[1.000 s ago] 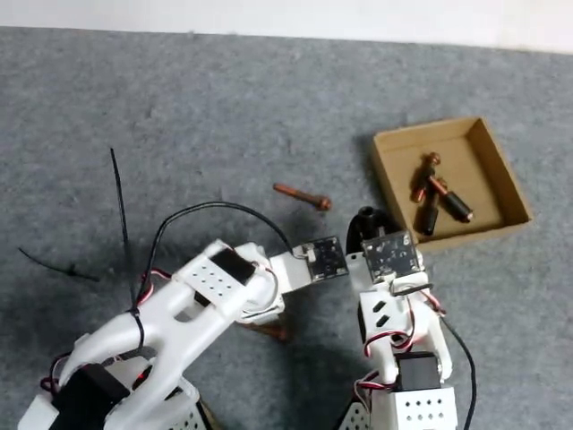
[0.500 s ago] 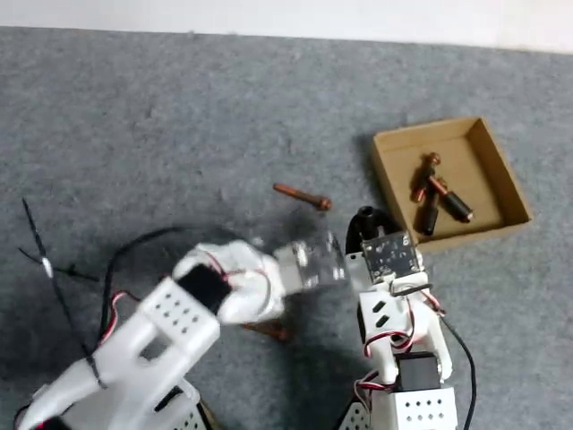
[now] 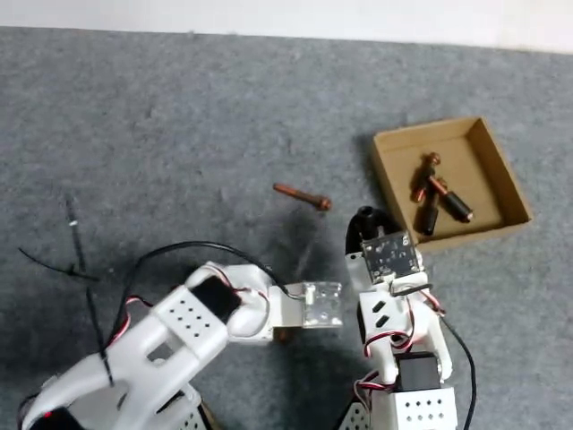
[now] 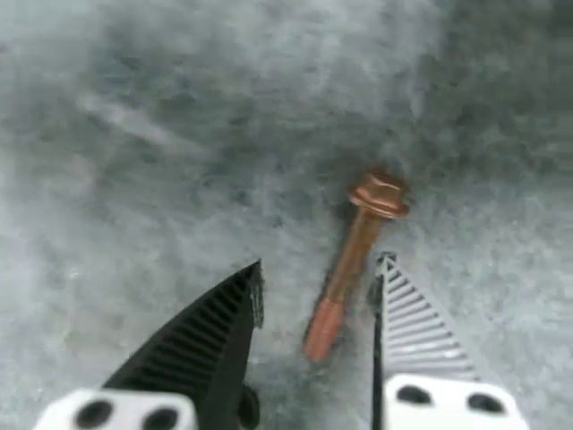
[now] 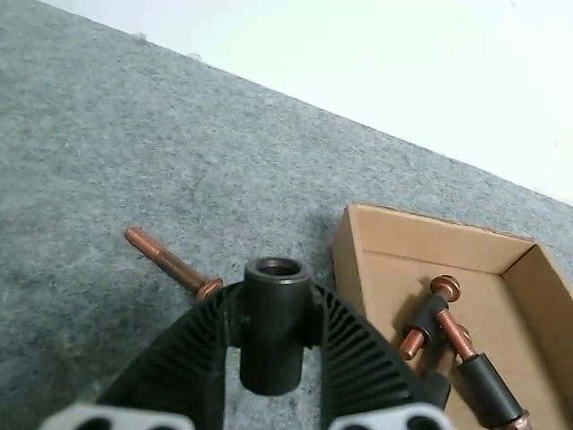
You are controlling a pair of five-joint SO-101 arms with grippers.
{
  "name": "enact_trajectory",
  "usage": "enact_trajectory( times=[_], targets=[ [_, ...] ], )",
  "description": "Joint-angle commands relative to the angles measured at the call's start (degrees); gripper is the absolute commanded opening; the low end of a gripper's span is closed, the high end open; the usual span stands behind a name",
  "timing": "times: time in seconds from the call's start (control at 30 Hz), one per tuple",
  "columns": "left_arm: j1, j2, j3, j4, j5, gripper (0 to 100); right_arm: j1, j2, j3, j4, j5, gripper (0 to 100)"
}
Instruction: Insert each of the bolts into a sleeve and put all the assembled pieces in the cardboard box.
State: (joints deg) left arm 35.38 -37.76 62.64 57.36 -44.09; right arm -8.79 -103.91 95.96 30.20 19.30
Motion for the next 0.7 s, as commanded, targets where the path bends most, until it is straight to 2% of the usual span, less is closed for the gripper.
enact_trajectory(
  times=[0.0,0.27,0.4,0.67],
  targets=[
    [0.6,2.0,-0.8,0.3,-1.4,20,0.5,-1.2,6.5,-1.5,0.0,0.5],
    [-1.1,5.1,-1.6,-2.1,-3.6,20,0.5,-1.2,6.5,-1.5,0.0,0.5],
    [-3.4,9.4,-1.8,-6.2,-3.7,20,0.5,-1.2,6.5,-1.5,0.0,0.5],
    [-2.9,19.5,-6.8,-6.7,-3.5,20,0.5,-1.2,6.5,-1.5,0.0,0.5]
  ],
)
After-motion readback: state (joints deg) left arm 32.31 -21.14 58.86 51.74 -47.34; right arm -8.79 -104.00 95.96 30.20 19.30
